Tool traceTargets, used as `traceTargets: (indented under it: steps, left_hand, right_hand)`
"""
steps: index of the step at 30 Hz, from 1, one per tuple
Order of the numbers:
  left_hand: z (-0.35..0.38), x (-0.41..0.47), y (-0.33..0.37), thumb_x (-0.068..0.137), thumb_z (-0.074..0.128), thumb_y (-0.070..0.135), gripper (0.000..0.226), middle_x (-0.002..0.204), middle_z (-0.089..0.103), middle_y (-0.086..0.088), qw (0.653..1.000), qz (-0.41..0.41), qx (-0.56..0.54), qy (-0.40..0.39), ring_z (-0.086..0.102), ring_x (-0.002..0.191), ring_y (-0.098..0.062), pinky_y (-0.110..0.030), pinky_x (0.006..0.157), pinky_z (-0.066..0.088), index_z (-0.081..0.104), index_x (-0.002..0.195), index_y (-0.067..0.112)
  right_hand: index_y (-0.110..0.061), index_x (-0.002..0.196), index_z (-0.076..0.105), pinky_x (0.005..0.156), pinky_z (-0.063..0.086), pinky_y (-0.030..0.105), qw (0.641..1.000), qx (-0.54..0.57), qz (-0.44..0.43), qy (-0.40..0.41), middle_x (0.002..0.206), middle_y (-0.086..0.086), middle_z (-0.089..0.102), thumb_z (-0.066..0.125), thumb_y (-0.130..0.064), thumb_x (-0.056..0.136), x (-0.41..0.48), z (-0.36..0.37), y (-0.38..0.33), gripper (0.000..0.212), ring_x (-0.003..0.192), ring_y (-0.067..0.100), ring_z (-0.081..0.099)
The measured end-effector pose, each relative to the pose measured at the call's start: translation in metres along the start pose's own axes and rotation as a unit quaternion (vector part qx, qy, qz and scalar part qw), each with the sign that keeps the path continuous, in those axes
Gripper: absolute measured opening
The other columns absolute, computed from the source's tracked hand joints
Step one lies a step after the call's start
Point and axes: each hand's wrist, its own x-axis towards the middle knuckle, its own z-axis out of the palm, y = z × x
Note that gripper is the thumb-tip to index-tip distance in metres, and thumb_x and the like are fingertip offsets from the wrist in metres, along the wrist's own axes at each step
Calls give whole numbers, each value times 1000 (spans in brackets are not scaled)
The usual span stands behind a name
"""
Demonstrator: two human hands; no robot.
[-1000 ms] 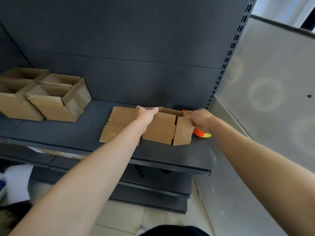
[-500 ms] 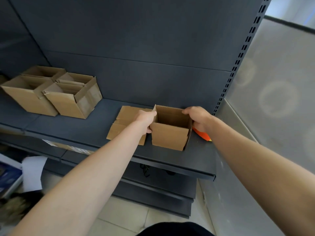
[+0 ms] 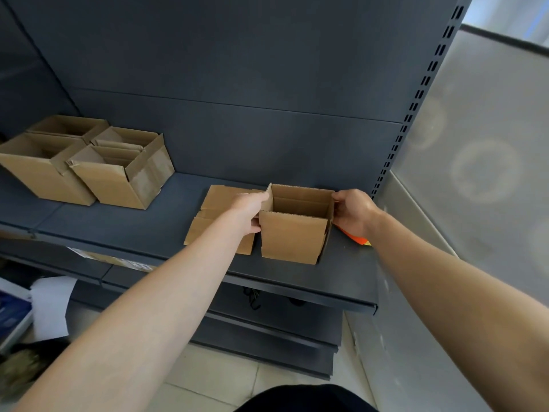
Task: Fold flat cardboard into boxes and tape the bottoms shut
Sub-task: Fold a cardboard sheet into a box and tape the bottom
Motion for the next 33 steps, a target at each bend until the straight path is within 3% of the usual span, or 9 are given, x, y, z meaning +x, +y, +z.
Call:
traceTargets:
  steps: [4,10,12,14,18,23,26,33]
  left_hand:
    - [5,2,0,92,61,17,51,135,49,-11,1000,10,15,-2,52,118,-33,-47,97,48,42,139,13]
    - [8,0,0,93,60,19,50,138,47,-12,1000,5,-13,-4,52,118,-35,-48,90,50,41,139,14]
    - [7,-1,0,93,60,21,48,136,48,-12,1000,2,-26,1,53,117,-35,-47,87,51,44,137,14]
    - [5,-2,0,92,62,23,47,136,49,-11,999,-1,-33,1,54,116,-35,-47,90,51,45,135,14]
    - [5,0,-3,87,68,12,56,134,51,-12,1000,18,12,-11,52,118,-31,-44,98,47,43,137,10]
    - [6,-2,-7,84,71,7,75,141,44,-13,999,35,23,-22,46,126,-32,-45,103,43,30,147,9]
    - [6,-3,-10,84,71,7,75,143,43,-13,999,39,8,-18,46,127,-31,-44,103,42,29,147,8]
    - [4,-4,-15,89,66,17,64,141,45,-10,999,48,-20,-17,46,126,-31,-48,105,42,35,144,14]
  right_hand:
    - [-5,126,52,100,47,47,999,-36,15,-34,122,14,62,44,-16,98,-4,3,0,32,113,30,60]
    - [-5,130,55,96,49,43,997,-28,20,-70,127,15,61,35,-28,100,-3,4,2,42,111,28,60]
    - [-5,123,58,86,51,39,997,-3,18,-74,117,15,64,31,-30,101,-4,6,2,42,103,28,61]
    - [-7,111,61,77,50,36,997,22,21,-65,105,11,65,29,-28,102,-4,6,3,39,91,25,62]
    - [-3,129,55,85,46,40,998,23,9,-56,108,14,61,26,-18,98,0,4,8,45,98,29,56]
    - [-4,126,57,77,51,36,998,18,16,-65,100,10,64,33,-15,100,0,2,9,36,88,26,61]
    - [-6,121,57,63,51,30,997,16,18,-72,82,5,64,35,-15,101,-1,2,11,31,70,18,63]
    - [-8,117,57,66,51,33,997,30,13,-71,84,6,64,35,-17,102,-1,2,13,28,75,20,62]
